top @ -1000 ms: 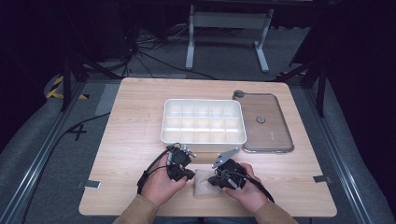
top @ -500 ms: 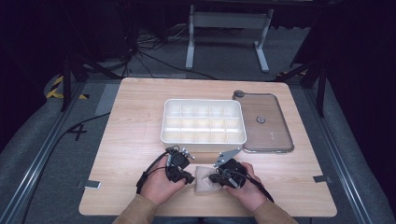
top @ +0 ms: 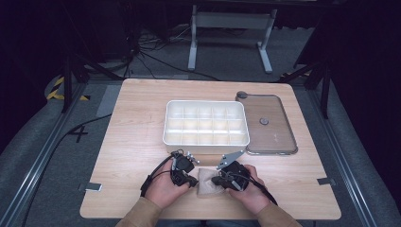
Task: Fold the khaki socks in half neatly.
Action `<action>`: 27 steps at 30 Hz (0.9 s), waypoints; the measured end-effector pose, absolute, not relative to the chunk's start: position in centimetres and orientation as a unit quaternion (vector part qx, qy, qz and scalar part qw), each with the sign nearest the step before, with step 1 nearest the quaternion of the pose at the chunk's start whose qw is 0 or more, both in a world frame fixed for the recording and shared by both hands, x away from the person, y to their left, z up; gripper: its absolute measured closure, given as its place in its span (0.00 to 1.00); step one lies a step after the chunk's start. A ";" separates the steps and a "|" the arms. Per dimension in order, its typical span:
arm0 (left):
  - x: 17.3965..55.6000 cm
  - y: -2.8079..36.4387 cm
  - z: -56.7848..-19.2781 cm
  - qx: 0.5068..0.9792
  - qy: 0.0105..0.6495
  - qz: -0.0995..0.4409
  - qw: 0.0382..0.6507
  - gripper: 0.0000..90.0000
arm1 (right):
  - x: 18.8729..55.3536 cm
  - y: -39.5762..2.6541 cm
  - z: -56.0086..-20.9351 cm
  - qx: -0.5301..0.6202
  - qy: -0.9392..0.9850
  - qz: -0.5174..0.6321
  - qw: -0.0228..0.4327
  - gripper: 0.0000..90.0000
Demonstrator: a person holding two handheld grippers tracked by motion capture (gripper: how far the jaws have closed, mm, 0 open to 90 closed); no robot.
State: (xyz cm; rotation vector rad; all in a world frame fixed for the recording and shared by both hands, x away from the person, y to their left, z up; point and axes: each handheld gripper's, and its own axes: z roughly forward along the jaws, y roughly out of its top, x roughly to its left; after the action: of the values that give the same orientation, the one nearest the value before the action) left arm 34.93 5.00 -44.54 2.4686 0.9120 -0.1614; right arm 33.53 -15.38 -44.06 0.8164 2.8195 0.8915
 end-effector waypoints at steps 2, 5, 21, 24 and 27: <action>34.9 4.9 -44.6 0.908 0.330 -0.058 0.253 0.92 | 33.5 -15.4 -44.1 0.266 0.918 0.291 0.037 1.00; 34.8 4.6 -44.5 0.910 0.328 -0.058 0.247 0.92 | 33.5 -15.4 -44.1 0.267 0.918 0.292 0.037 1.00; 34.2 3.2 -43.8 0.914 0.283 -0.035 0.288 0.94 | 33.0 -15.2 -44.2 0.266 0.916 0.297 0.047 1.00; 33.7 2.6 -43.7 0.922 0.262 -0.019 0.283 0.95 | 32.8 -15.1 -44.3 0.267 0.915 0.299 0.044 1.00; 33.5 2.4 -43.4 0.928 0.255 -0.007 0.273 0.97 | 32.5 -14.9 -44.2 0.267 0.916 0.298 0.046 1.00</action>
State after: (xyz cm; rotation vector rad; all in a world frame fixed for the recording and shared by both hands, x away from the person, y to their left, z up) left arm 33.49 2.42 -43.42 2.4964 0.6874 -0.0183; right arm 32.53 -14.91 -44.24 0.8142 2.7948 0.9084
